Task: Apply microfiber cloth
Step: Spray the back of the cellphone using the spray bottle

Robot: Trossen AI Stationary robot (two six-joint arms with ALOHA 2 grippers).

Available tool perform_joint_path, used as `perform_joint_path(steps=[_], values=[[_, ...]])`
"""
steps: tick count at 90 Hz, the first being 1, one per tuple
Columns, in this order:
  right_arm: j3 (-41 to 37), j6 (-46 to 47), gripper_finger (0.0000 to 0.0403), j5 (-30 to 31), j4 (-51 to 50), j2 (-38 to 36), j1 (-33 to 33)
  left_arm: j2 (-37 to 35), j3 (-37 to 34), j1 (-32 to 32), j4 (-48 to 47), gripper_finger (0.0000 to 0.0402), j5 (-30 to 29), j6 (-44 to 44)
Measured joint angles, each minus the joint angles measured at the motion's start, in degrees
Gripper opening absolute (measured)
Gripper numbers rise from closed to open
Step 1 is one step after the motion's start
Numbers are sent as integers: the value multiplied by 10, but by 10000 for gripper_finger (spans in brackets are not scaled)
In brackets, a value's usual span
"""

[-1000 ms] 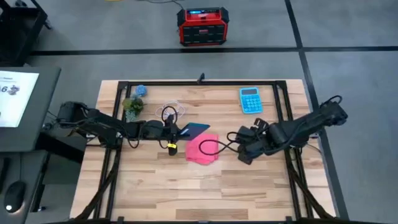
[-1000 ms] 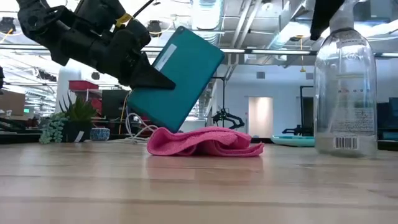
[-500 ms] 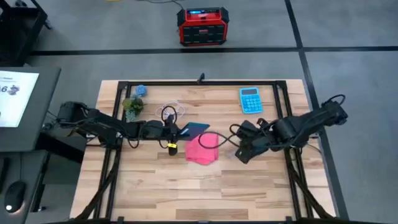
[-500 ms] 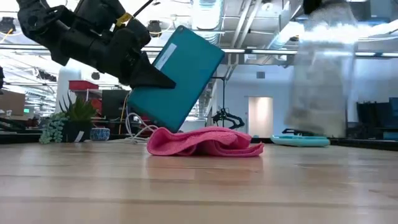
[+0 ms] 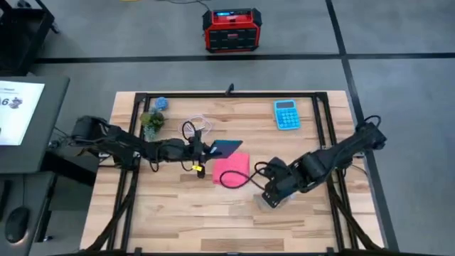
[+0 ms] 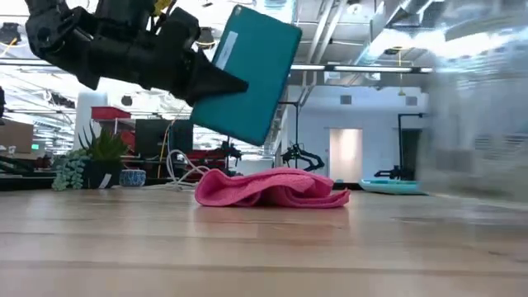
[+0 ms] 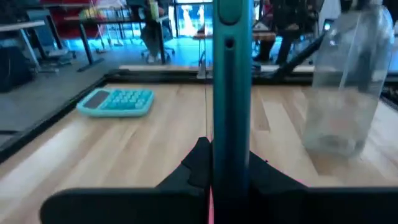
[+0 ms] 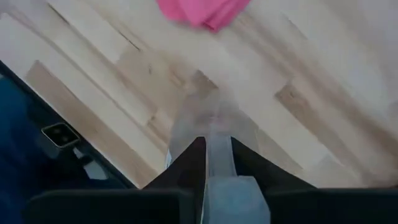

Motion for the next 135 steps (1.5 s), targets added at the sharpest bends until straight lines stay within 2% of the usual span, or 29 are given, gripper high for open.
perform_joint_path(steps=[23, 47, 74, 92, 114, 135], values=[[26, -53, 59, 5, 20, 4, -1, 49, 8, 0, 5, 9, 7, -12], [26, -69, 117, 7, 21, 6, -5, 49, 8, 0, 14, 9, 8, -6], [27, -116, 191, 21, 73, 6, -8, 49, 8, 0, 22, 9, 8, -7], [55, -176, 194, 81, 73, 6, 3, 49, 8, 0, 36, 9, 8, -14], [98, -266, 187, 193, 74, 6, 45, 25, 10, 1, 30, 9, 8, -27], [108, -358, 187, 183, 101, 2, 100, -16, 10, 3, 0, 9, 7, -27]])
